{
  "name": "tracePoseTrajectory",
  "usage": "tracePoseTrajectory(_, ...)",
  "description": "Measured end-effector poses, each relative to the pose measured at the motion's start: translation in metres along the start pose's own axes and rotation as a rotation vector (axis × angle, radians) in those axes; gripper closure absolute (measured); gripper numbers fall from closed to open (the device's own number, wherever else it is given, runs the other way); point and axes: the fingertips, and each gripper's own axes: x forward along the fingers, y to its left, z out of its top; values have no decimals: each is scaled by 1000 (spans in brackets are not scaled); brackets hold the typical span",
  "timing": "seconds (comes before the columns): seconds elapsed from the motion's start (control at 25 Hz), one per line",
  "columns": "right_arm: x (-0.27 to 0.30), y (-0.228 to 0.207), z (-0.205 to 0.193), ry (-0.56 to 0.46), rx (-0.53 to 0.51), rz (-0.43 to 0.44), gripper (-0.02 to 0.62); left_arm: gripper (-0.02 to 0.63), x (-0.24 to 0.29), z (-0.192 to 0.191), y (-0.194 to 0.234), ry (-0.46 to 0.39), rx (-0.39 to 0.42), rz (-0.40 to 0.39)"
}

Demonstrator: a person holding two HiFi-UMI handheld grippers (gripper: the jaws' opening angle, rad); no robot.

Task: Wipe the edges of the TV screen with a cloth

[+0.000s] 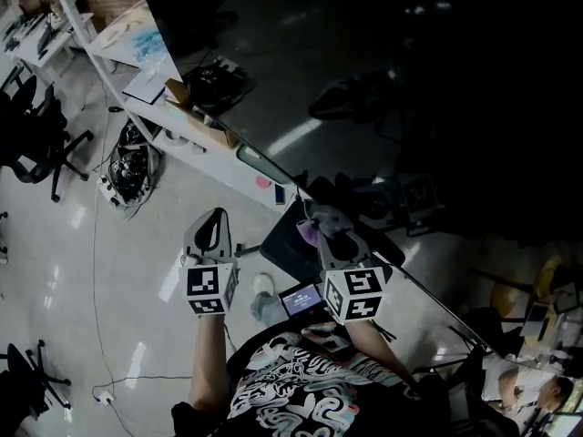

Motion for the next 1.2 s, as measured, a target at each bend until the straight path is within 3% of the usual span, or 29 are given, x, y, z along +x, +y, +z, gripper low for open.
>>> tracePoseTrajectory(0.28,27,9,7,-8,6,-2,502,584,13,2,26,6,6,10)
tracePoseTrajectory(1.2,36,21,21,-24,45,3,500,585,15,16,43,2,7,5)
